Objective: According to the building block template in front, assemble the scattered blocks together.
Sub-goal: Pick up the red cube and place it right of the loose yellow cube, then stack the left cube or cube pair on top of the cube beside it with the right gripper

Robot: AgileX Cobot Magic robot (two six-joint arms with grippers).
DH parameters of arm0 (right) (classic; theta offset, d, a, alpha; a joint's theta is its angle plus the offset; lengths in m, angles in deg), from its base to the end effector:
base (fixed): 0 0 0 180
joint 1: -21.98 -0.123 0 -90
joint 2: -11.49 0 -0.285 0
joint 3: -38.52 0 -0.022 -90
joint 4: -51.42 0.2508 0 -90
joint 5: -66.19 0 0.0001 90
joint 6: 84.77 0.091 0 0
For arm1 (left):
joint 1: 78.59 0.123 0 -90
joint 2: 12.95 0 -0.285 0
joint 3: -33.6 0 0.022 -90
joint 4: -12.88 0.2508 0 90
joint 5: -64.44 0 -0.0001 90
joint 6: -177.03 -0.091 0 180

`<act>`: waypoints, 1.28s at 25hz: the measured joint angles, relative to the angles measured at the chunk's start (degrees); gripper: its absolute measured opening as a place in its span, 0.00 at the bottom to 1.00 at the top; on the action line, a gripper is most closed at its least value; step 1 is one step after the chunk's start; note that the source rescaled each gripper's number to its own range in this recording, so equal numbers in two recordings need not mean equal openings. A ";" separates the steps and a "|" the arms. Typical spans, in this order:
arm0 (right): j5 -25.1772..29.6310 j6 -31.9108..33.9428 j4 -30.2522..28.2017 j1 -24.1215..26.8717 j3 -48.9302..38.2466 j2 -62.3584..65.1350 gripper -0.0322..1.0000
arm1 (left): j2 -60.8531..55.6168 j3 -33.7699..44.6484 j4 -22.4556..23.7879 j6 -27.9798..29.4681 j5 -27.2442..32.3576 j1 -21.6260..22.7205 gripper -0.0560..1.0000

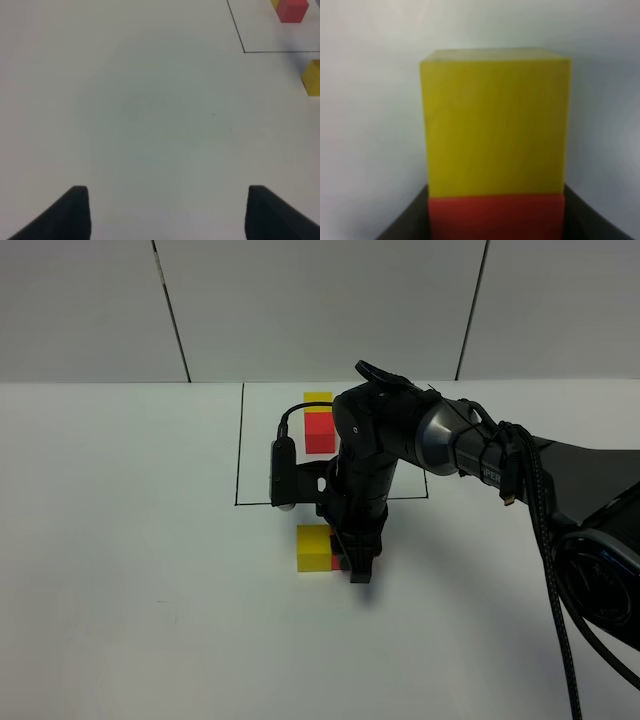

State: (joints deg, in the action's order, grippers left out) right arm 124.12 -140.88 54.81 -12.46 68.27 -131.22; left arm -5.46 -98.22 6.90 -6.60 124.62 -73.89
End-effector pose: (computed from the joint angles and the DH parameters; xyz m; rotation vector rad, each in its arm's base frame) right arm 0.3938 0.2756 0.1283 -2.0851 2.1226 0.0324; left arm -0.0056 -0.0087 0.2803 -0.0139 2.0177 -0.0321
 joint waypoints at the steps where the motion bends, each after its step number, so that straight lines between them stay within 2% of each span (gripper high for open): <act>1: 0.00 0.01 0.07 0.00 0.00 0.00 0.03 | 0.00 0.00 0.00 0.00 0.00 0.00 0.48; 8: -0.05 -0.91 0.56 0.00 0.00 0.00 0.03 | 0.00 0.00 0.00 0.00 0.00 0.00 0.48; 9: -0.13 -0.99 0.80 0.00 0.00 0.00 0.06 | 0.00 0.00 0.00 0.00 0.00 0.00 0.48; 10: -0.25 -1.05 1.05 0.00 0.00 0.00 0.13 | 0.00 0.00 0.00 0.00 0.00 0.00 0.48; 12: -0.24 -1.07 1.58 0.00 0.00 0.20 0.35 | 0.00 0.00 0.00 0.00 0.00 0.00 0.48; 15: -0.12 0.40 2.54 0.06 -0.05 2.34 0.77 | 0.00 0.00 0.00 0.00 0.00 0.00 0.48; 17: 0.36 3.51 4.07 0.43 -0.05 4.74 0.91 | 0.00 0.00 0.00 0.00 0.00 0.00 0.48; 18: 0.89 6.05 4.69 0.68 -0.05 6.35 0.95 | 0.00 0.00 0.00 0.00 0.00 0.00 0.48; 22: 2.81 19.64 5.46 3.25 -0.18 12.65 0.99 | 0.00 0.00 0.00 0.00 0.00 0.00 0.48; 25: 1.67 26.42 5.26 6.26 -2.90 17.24 1.00 | 0.00 0.00 0.00 0.00 0.00 0.00 0.48; 28: -4.49 31.64 4.18 10.19 -9.03 22.99 1.00 | 0.00 0.00 0.00 0.00 0.00 0.00 0.48; 32: -17.10 41.31 0.81 15.46 -20.12 32.87 1.00 | 0.00 0.00 0.00 0.00 0.00 0.00 0.48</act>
State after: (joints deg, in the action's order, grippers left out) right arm 107.02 -99.57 55.61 3.00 48.15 -98.34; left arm -5.46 -98.22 6.90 -6.60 124.62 -73.89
